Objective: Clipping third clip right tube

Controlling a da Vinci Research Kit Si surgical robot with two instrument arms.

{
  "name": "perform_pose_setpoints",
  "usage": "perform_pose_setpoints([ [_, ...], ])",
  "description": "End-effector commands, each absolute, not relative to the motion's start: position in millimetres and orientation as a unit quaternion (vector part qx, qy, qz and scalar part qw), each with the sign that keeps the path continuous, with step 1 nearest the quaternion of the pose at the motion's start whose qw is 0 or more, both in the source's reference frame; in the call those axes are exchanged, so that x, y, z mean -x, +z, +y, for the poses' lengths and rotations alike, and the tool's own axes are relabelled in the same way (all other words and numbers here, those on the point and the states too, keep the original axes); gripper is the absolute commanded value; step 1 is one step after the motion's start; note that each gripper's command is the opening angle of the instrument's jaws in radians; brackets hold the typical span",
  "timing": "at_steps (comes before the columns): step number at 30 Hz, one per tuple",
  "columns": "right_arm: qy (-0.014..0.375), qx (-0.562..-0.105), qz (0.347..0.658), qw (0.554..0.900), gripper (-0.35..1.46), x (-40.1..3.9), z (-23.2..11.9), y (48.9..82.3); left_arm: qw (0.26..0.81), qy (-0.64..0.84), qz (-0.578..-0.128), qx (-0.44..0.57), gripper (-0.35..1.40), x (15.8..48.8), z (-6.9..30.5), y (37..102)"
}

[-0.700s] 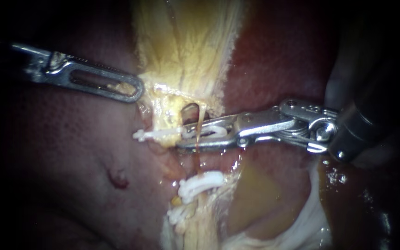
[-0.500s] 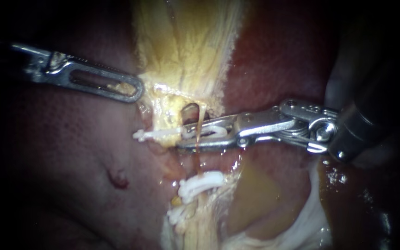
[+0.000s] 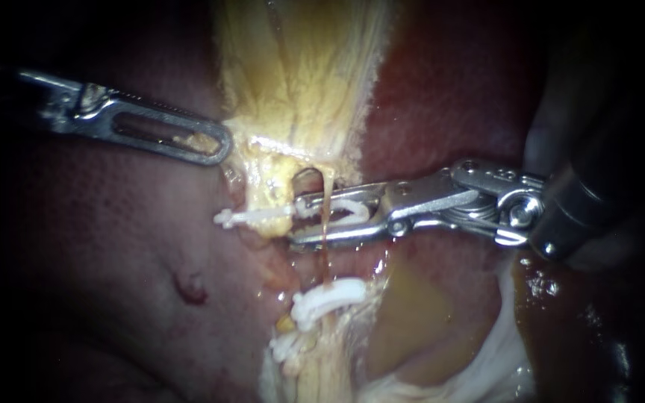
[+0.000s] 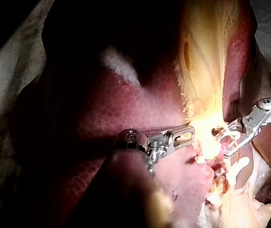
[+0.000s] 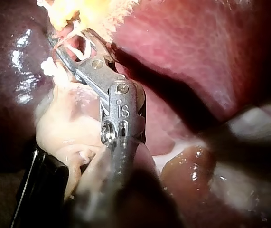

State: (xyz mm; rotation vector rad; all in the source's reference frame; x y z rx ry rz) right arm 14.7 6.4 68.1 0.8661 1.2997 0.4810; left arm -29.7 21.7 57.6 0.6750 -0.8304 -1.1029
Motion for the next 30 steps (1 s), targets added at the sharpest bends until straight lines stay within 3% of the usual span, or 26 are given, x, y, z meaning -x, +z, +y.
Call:
perform_pose_setpoints([
  [1,0.215,-0.386,0.580,0.684,0.31,-14.7,6.4,68.2,0.719,-0.499,-0.376,-0.305,-0.35,29.7,21.7,57.6],
  [30,0.214,-0.390,0.579,0.684,0.29,-10.4,7.6,70.1,0.719,-0.498,-0.376,-0.306,-0.35,29.4,21.7,57.5],
])
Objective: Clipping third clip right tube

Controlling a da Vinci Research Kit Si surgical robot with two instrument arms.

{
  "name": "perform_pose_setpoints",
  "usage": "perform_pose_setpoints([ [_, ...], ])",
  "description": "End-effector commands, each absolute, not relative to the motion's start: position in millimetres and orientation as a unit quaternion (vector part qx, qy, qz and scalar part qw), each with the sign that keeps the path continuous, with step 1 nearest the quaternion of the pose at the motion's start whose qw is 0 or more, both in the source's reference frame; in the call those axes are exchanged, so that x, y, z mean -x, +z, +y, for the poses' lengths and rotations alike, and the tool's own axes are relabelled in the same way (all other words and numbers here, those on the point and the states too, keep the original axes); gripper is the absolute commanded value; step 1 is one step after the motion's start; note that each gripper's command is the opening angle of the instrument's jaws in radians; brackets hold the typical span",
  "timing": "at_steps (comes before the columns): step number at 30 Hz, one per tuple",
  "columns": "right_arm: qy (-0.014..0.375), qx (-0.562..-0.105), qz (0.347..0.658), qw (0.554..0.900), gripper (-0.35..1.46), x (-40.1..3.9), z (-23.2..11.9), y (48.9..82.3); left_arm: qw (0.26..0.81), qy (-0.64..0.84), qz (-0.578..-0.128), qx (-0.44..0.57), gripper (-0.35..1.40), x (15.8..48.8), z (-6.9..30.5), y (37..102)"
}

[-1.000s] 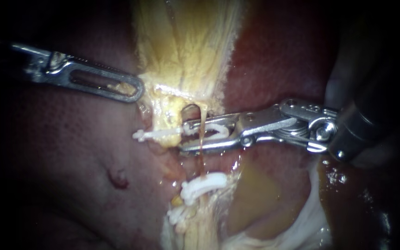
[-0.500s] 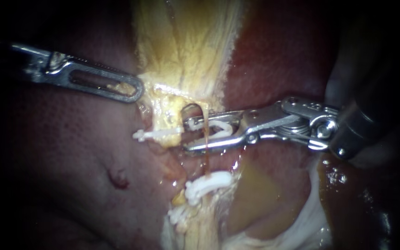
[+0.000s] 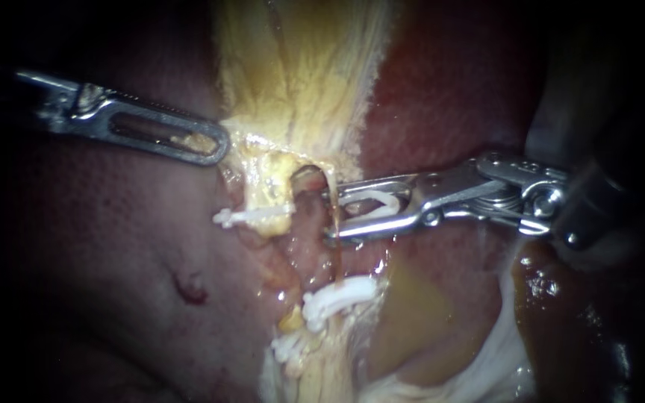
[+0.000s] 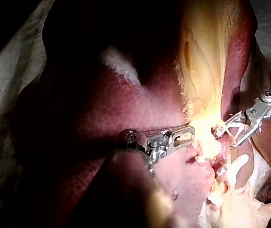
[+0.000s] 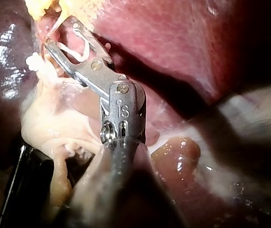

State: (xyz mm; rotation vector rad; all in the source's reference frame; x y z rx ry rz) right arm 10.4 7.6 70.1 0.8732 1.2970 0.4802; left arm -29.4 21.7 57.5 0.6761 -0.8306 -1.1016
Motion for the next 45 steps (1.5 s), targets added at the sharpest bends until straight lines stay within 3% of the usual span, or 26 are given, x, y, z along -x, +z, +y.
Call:
perform_pose_setpoints([
  [1,0.215,-0.389,0.579,0.684,0.29,-10.1,7.7,70.1,0.719,-0.498,-0.376,-0.306,-0.35,29.4,21.7,57.5],
  [11,0.213,-0.390,0.579,0.683,0.30,-7.4,8.3,69.3,0.719,-0.498,-0.376,-0.306,-0.35,29.4,21.7,57.4],
  [16,0.212,-0.392,0.579,0.682,0.39,-6.8,8.3,68.8,0.719,-0.498,-0.376,-0.306,-0.35,29.4,21.7,57.4],
  [27,0.213,-0.387,0.580,0.684,0.50,-7.9,7.6,69.2,0.719,-0.498,-0.376,-0.306,-0.35,29.4,21.6,57.4],
  [45,0.212,-0.378,0.581,0.690,0.50,-11.5,6.0,71.8,0.719,-0.499,-0.375,-0.306,-0.35,29.6,21.6,57.2],
])
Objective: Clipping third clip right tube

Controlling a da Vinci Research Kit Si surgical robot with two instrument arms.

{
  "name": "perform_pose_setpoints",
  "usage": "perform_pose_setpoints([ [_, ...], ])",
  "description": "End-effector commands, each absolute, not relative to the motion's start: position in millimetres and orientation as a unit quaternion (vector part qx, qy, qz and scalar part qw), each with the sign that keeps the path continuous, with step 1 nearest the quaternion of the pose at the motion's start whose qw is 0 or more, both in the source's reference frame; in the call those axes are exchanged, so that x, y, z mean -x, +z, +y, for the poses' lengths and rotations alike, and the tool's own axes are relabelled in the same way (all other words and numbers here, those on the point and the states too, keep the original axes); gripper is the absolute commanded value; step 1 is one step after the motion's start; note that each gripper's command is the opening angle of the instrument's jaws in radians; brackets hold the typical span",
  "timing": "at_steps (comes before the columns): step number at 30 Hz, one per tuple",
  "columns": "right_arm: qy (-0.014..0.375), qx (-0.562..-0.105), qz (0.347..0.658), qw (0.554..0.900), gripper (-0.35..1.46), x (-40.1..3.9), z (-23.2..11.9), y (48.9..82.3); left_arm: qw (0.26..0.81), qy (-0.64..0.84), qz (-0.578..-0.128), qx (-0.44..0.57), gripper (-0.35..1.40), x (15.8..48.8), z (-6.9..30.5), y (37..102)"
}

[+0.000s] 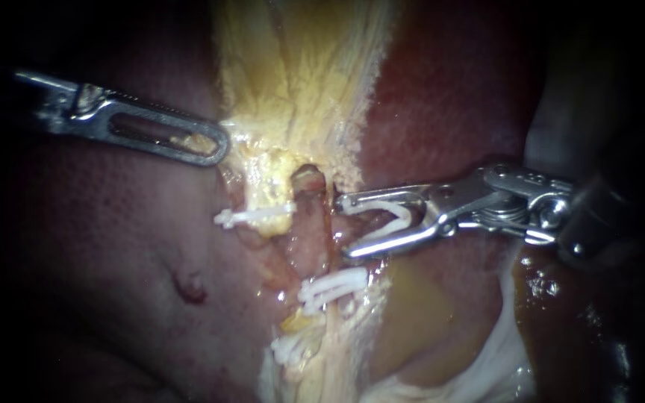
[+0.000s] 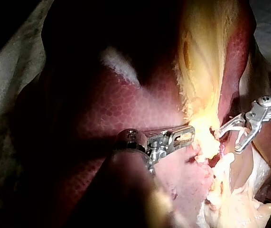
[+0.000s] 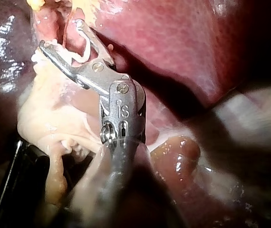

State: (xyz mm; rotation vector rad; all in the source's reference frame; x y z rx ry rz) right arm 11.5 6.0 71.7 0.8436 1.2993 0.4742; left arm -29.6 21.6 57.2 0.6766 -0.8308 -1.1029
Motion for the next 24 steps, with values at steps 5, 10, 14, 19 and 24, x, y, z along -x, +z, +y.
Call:
perform_pose_setpoints([
  [5,0.213,-0.374,0.581,0.691,0.50,-12.9,5.7,72.7,0.719,-0.499,-0.376,-0.306,-0.35,29.6,21.6,57.2],
  [10,0.214,-0.372,0.581,0.692,0.50,-13.6,5.7,73.0,0.719,-0.499,-0.376,-0.306,-0.35,29.6,21.6,57.2],
  [14,0.213,-0.373,0.581,0.691,0.50,-13.8,5.7,72.9,0.719,-0.499,-0.376,-0.306,-0.35,29.6,21.6,57.3],
  [19,0.207,-0.380,0.581,0.690,0.50,-14.2,5.5,72.5,0.719,-0.499,-0.376,-0.305,-0.35,29.6,21.6,57.3],
  [24,0.202,-0.386,0.593,0.677,0.50,-14.3,5.3,71.9,0.719,-0.499,-0.376,-0.306,-0.35,29.5,21.6,57.3],
])
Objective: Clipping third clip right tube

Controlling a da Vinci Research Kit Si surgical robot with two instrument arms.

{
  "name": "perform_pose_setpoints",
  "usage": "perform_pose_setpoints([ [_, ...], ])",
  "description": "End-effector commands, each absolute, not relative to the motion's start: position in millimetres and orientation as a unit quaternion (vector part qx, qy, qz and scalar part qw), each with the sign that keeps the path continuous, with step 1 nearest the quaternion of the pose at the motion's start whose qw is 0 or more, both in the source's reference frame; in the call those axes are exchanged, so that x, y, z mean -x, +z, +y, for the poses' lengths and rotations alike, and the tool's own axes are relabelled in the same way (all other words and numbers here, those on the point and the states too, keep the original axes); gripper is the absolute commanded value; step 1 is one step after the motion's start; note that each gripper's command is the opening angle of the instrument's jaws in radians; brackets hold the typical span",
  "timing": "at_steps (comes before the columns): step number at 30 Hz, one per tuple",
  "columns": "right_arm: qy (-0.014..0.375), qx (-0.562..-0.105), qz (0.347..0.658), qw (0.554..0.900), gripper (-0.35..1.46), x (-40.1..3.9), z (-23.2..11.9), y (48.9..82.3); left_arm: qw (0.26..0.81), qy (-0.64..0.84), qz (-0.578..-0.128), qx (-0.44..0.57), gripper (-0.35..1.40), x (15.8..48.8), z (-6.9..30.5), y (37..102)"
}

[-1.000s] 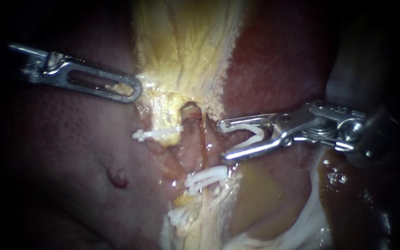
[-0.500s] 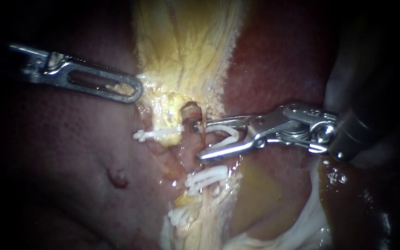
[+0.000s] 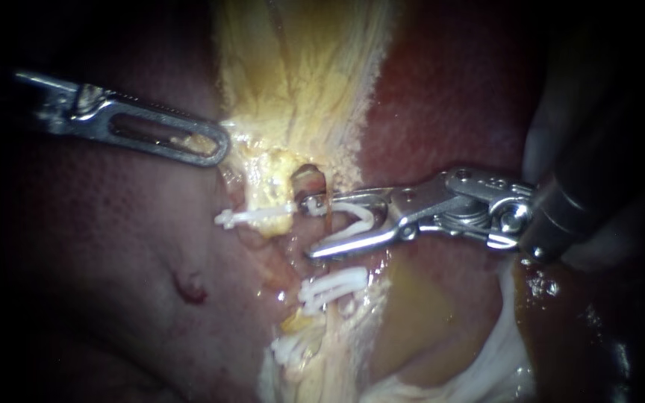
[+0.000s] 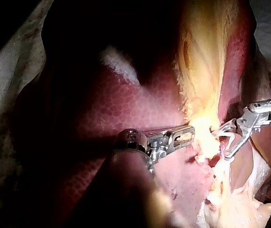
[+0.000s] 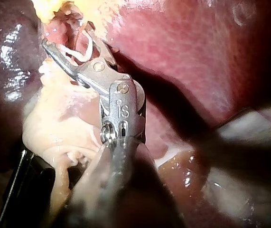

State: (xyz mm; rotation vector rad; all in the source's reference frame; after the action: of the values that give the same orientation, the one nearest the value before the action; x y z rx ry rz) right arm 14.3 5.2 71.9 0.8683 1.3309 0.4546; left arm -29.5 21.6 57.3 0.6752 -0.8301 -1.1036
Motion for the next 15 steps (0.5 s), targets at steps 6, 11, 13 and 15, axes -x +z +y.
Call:
perform_pose_setpoints([
  [6,0.197,-0.392,0.601,0.668,0.50,-14.3,5.3,71.3,0.719,-0.498,-0.376,-0.306,-0.35,29.5,21.6,57.4],
  [11,0.186,-0.402,0.610,0.657,0.50,-14.4,5.3,70.4,0.719,-0.498,-0.376,-0.306,-0.35,29.5,21.6,57.3],
  [13,0.185,-0.404,0.615,0.652,0.50,-14.5,5.3,69.9,0.719,-0.498,-0.376,-0.306,-0.35,29.4,21.6,57.3],
  [15,0.184,-0.406,0.618,0.647,0.50,-14.5,5.3,69.3,0.719,-0.498,-0.376,-0.306,-0.35,29.4,21.6,57.4],
])
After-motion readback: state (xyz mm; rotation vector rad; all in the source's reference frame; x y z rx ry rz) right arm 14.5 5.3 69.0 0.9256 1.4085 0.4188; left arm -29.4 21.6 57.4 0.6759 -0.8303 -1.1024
